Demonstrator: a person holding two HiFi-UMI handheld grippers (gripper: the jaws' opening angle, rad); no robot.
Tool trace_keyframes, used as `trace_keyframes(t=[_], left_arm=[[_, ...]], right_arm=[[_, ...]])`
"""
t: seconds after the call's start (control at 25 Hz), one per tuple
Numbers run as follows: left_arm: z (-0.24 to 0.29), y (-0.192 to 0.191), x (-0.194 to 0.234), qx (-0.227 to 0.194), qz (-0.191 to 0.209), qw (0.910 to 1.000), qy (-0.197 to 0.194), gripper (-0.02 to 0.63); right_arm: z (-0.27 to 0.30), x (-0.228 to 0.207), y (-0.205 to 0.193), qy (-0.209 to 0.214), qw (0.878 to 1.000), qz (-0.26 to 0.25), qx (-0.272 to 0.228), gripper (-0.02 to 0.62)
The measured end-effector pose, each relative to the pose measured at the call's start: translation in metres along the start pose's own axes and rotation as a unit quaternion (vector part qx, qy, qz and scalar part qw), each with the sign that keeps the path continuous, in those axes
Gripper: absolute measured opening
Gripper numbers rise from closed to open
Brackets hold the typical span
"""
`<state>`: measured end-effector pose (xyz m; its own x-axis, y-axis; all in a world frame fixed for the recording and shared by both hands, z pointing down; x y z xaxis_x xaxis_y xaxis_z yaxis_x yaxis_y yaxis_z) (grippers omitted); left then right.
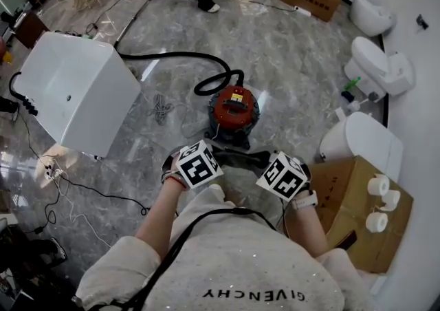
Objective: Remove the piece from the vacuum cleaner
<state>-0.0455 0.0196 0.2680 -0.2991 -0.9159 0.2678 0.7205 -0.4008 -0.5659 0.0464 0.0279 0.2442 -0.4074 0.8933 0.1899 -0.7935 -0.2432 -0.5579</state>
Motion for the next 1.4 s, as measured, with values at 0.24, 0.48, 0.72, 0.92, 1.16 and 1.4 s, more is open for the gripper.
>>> trace_keyframes(t=[0.24,0.48,0.72,0.92,1.16,1.4], left_arm=[[-0.015,0.002,-0.002,-0.007,-0.004,1.0000,-0.003,0.043],[-0.031,0.008,-0.001,-0.010,0.001,0.9999,-0.007,0.043],[-0.038,0.010,0.000,-0.016,-0.006,0.9998,-0.014,0.043],[-0.033,0.008,0.002,-0.012,-0.008,0.9997,-0.020,0.043],[-0.031,0.008,0.005,-0.010,-0.011,0.9996,-0.025,0.043],[-0.026,0.008,0.006,-0.007,-0.014,0.9994,-0.030,0.043]], right_arm=[[-0.008,-0.001,0.013,0.003,1.000,-0.016,-0.003,0.041],[-0.016,-0.005,0.026,0.008,1.000,-0.016,-0.014,0.041],[-0.019,-0.008,0.033,0.014,1.000,-0.013,-0.016,0.041],[-0.016,-0.008,0.030,0.020,1.000,-0.011,-0.013,0.041],[-0.011,-0.007,0.027,0.023,1.000,-0.008,-0.009,0.040],[-0.009,-0.008,0.022,0.021,1.000,-0.005,-0.009,0.040]])
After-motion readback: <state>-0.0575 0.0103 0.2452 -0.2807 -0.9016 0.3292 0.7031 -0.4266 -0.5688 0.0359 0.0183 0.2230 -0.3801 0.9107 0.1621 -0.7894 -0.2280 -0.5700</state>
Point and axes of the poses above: the fingertips, and each gripper's own axes: z forward along the fingers, x to its left, y out of its top, the point moved 4 cm from there along -z, backward along the fingers, and after that the axes turned 12 degrees about -y, right-handed, at the moved point
